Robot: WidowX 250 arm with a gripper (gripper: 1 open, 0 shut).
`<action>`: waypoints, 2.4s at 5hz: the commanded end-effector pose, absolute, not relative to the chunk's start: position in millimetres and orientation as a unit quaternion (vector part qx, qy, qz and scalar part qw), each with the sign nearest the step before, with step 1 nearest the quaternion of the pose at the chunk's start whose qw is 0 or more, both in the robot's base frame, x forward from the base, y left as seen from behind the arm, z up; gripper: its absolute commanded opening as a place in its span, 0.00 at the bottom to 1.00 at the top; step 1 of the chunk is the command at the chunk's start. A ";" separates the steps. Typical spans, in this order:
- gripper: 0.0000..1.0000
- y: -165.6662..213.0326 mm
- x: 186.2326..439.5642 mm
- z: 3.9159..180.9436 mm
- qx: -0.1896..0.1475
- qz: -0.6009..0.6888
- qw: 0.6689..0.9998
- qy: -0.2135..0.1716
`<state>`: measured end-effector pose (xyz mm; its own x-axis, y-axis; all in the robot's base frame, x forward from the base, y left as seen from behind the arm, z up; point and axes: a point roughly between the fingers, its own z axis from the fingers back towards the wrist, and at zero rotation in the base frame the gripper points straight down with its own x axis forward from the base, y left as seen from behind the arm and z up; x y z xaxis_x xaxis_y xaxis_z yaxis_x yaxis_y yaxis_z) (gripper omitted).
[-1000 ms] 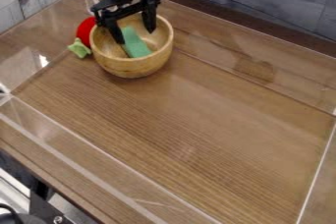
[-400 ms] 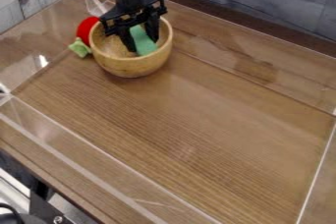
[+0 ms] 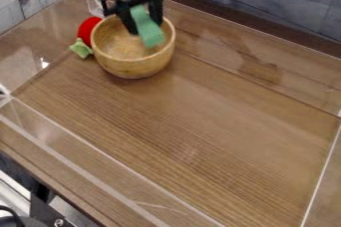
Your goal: Remove the green stick from the brown bowl and put it on the table
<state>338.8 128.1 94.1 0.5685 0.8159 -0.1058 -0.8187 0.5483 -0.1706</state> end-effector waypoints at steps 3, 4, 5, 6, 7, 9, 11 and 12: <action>0.00 92.1 312.7 144.2 -0.122 0.426 0.896 -0.037; 0.00 71.4 304.0 142.0 -0.123 0.384 0.915 -0.033; 0.00 50.6 296.4 139.8 -0.126 0.347 0.929 -0.028; 0.00 18.5 283.4 144.3 -0.125 0.285 0.950 -0.020; 0.00 -17.4 269.3 139.7 -0.115 0.202 0.973 -0.011; 0.00 -50.5 242.5 122.6 -0.088 0.115 0.990 0.006; 0.00 -76.8 242.9 109.4 -0.072 0.105 0.992 0.019; 0.00 -74.0 239.3 101.2 -0.066 0.102 0.992 0.025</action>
<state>231.0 -74.6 93.8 0.9762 0.1955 -0.0934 -0.2057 0.9717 -0.1164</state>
